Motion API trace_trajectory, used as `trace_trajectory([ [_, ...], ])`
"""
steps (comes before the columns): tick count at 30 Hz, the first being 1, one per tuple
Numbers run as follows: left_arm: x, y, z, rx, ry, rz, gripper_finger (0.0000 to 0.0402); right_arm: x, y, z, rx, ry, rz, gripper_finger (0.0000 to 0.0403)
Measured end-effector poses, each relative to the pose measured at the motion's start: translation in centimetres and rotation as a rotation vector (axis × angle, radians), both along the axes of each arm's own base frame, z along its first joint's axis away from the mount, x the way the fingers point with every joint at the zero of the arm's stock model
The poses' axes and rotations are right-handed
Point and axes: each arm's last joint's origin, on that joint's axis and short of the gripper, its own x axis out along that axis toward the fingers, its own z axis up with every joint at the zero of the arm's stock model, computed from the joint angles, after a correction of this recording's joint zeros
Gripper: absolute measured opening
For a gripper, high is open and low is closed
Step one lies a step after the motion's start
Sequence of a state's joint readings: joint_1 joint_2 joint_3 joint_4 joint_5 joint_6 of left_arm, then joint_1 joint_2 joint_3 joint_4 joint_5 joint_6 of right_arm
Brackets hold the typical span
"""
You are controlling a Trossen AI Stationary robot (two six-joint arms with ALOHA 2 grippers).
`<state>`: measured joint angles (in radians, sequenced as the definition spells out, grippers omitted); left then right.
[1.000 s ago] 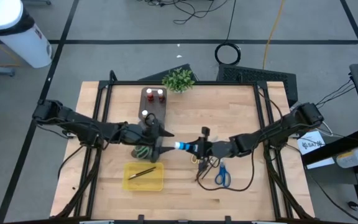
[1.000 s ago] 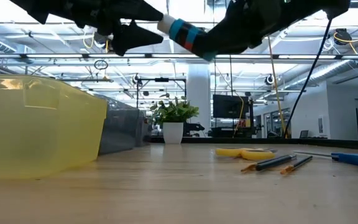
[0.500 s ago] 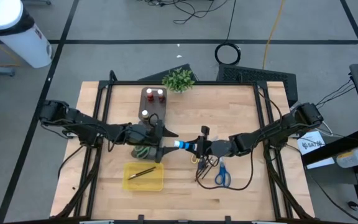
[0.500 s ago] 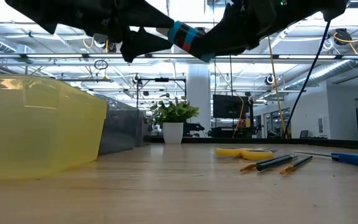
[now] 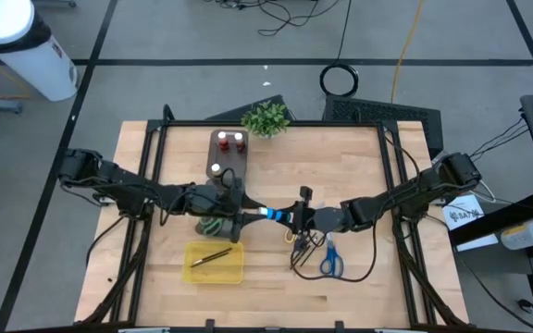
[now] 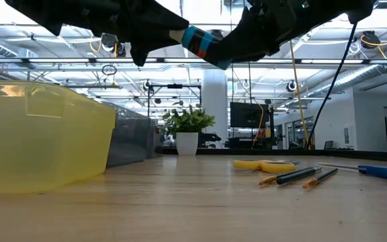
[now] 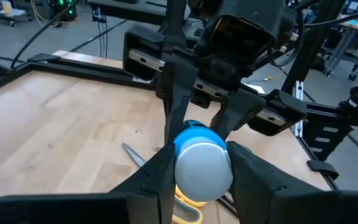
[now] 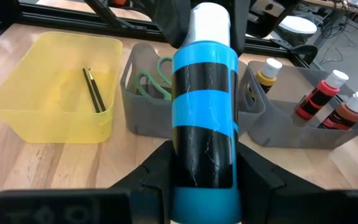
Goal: Pick & Place Paint Supplies
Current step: Put the blue paint bottle into the top black bin
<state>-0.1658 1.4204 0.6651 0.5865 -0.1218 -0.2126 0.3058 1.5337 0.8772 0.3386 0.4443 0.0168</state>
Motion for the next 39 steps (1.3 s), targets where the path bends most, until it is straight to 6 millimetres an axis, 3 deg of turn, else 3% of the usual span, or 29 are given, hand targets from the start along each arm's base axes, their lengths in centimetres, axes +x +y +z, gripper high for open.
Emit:
trace_trajectory([
  [2, 0.0, 0.0, 0.0, -0.004, 0.0, -0.008, 0.0122, 0.0, 0.0, 0.0, 0.0, -0.003, 0.0, 0.0118],
  [7, -0.7, 0.2, 0.9, -0.003, -0.001, 0.016, 0.0122, -0.1, 0.0, 0.3, -0.006, -0.002, 0.005, 0.0189],
  [14, -3.8, 1.6, 3.7, 0.002, 0.026, 0.146, 0.0122, -1.2, -0.2, 1.3, -0.006, 0.026, 0.007, 0.0253],
  [21, -7.9, 5.6, 5.2, 0.022, 0.161, 0.481, 0.0122, -1.6, -0.4, 1.6, 0.002, 0.02, 0.004, 0.0271],
  [25, -9.0, 8.2, 6.0, -0.031, 0.299, 0.594, 0.0122, -1.6, -0.4, 1.3, 0.0, 0.024, 0.002, 0.0267],
  [31, -7.6, 11.0, 4.3, -0.107, 0.455, 0.58, 0.0122, -1.8, -0.5, 0.9, 0.005, -0.019, 0.003, 0.0263],
  [39, -4.8, 11.8, 0.0, -0.167, 0.633, 0.568, 0.0122, -2.1, -0.6, 0.2, 0.008, -0.032, 0.002, 0.0267],
])
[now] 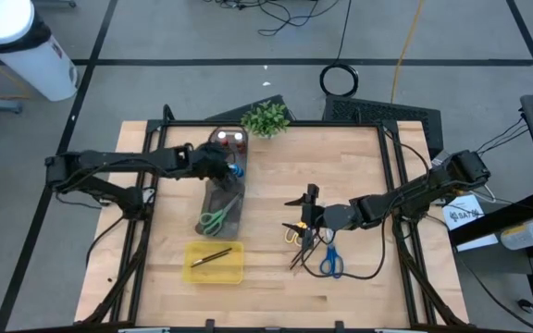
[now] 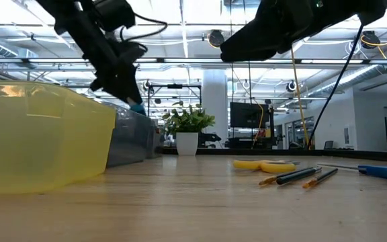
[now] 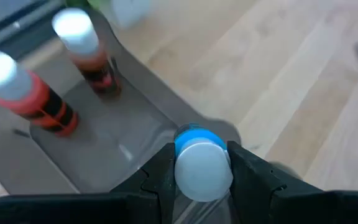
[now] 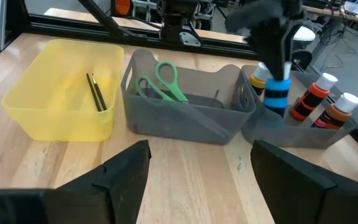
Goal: Pick & Place Paint Supplies
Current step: Put the blue paint bottle into the top black bin
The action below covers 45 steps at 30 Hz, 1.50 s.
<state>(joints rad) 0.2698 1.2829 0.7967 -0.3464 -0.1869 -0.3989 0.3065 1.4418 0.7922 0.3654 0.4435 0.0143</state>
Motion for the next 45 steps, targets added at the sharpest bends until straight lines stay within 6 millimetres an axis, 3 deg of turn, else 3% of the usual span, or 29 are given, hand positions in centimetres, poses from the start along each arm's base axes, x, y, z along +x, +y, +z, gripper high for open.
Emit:
trace_trajectory([
  [27, 2.2, 0.3, -3.0, -0.042, 0.054, 0.001, 0.0122, 0.1, -0.2, 0.2, 0.005, -0.018, -0.006, 0.0264],
  [29, 2.3, 0.3, -3.0, -0.042, 0.042, 0.0, 0.0147, 0.1, -0.2, 0.2, 0.005, -0.018, -0.006, 0.0264],
  [36, 2.4, 0.2, -3.0, -0.052, 0.023, -0.016, 0.0291, 0.1, -0.2, 0.1, 0.005, -0.017, -0.006, 0.0264],
  [45, 1.9, -0.2, -1.3, -0.112, -0.077, -0.053, 0.0371, 0.0, -0.1, 0.0, 0.007, -0.003, -0.006, 0.0261],
])
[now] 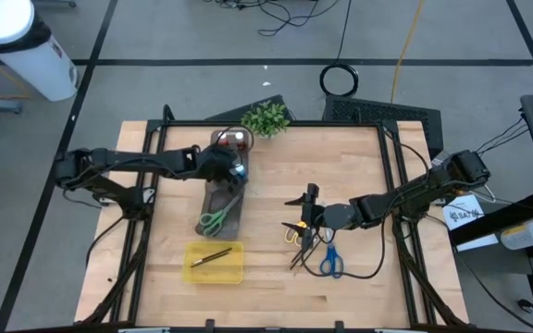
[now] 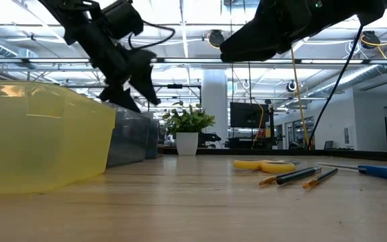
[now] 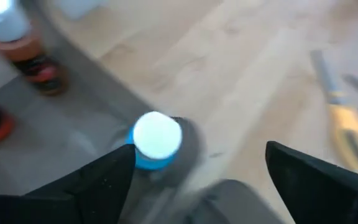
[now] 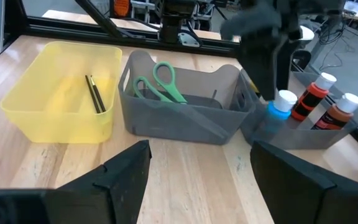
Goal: Pick & Place Paint Supplies
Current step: Put the blue paint bottle into the top black bin, then put the gold paint brush into the yellow bin
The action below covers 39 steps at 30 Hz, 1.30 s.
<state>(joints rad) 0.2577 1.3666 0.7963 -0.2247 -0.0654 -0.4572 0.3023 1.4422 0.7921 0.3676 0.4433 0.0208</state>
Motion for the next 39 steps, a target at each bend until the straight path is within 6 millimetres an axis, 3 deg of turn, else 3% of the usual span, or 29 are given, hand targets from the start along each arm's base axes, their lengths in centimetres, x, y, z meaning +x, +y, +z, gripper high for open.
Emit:
trace_trajectory([
  [10, -0.9, -1.1, 3.3, -0.036, -0.179, -0.163, 0.0386, 0.0, 0.0, -0.1, 0.023, 0.012, -0.007, 0.0265],
  [16, -1.9, -3.4, 5.6, 0.046, -0.267, -0.278, 0.0375, -1.1, 0.4, -0.1, 0.277, 0.12, 0.132, 0.0257],
  [20, -2.8, -5.8, 7.3, 0.124, -0.337, -0.347, 0.0375, -2.7, 2.3, -0.1, 0.423, 0.248, 0.281, 0.0246],
  [25, -3.7, -8.3, 8.5, 0.194, -0.39, -0.404, 0.0385, -5.9, 5.4, -2.1, 0.462, 0.583, 0.374, 0.0234],
  [30, -3.8, -9.5, 8.4, 0.224, -0.379, -0.427, 0.0384, -9.6, 6.5, -3.9, 0.517, 0.921, 0.17, 0.0217],
  [33, -3.5, -9.6, 8.1, 0.238, -0.363, -0.41, 0.0377, -10.5, 7.1, -4.6, 0.536, 0.954, 0.093, 0.0199],
  [39, -3.2, -9.4, 7.7, 0.257, -0.336, -0.378, 0.0368, -10.7, 7.5, -7.3, 0.602, 0.88, 0.15, 0.0149],
])
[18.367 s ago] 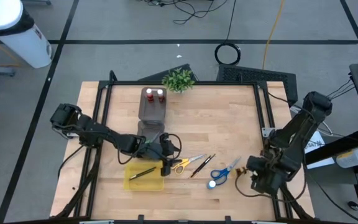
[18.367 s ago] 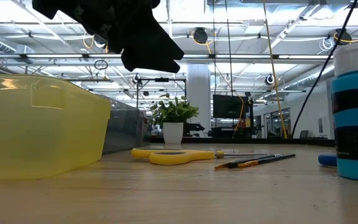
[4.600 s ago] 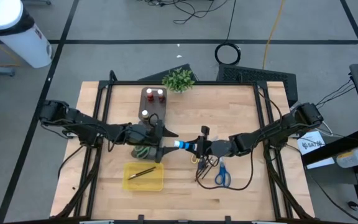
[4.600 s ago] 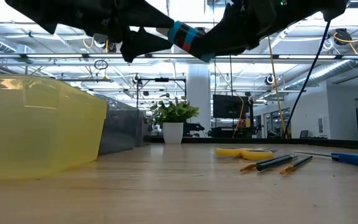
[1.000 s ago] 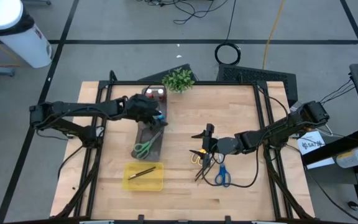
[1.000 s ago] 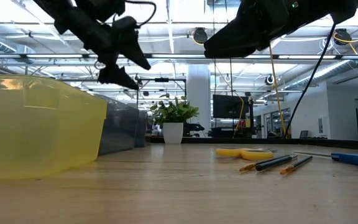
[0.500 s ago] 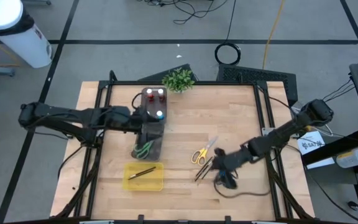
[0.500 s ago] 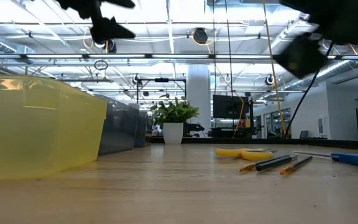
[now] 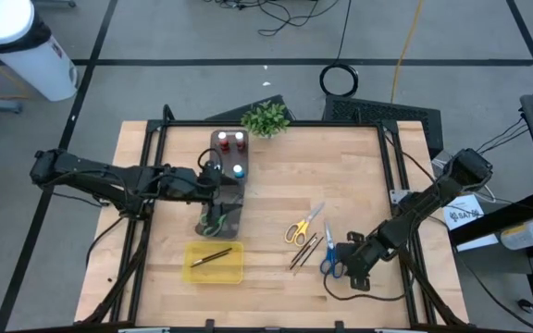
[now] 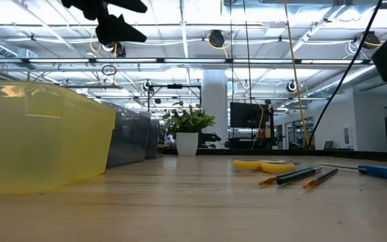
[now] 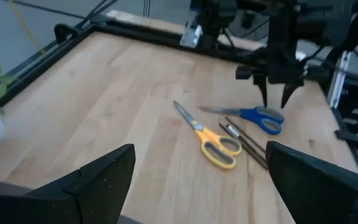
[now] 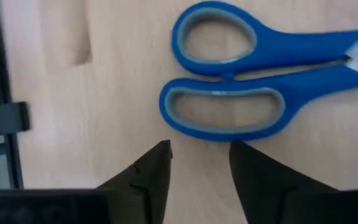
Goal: Pick & Place Paint Supplies
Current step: Put the gold paint brush into the yellow bin
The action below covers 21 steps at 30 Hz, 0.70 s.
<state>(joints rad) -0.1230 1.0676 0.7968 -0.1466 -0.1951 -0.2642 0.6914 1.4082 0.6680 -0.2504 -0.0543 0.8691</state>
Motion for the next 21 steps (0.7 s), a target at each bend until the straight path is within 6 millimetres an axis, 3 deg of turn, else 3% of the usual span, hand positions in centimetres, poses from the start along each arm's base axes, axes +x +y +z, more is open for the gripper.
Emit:
trace_trajectory([
  [8, 0.0, 0.0, 0.0, 0.0, 0.001, 0.0, 0.0377, 1.2, 0.0, 1.1, 0.076, -0.194, 0.061, 0.0092],
  [13, 0.3, 0.0, -0.2, 0.0, 0.006, 0.0, 0.0381, 3.2, 0.2, 2.6, -0.02, -0.547, 0.172, 0.0076],
  [17, 0.5, -0.1, -0.3, -0.002, 0.0, 0.0, 0.0373, 5.0, -0.6, 3.6, -0.166, -0.776, 0.169, 0.0085],
  [21, 0.6, -0.1, -0.5, 0.0, 0.016, 0.0, 0.0366, 6.5, -1.6, 3.0, -0.243, -0.821, 0.198, 0.0129],
])
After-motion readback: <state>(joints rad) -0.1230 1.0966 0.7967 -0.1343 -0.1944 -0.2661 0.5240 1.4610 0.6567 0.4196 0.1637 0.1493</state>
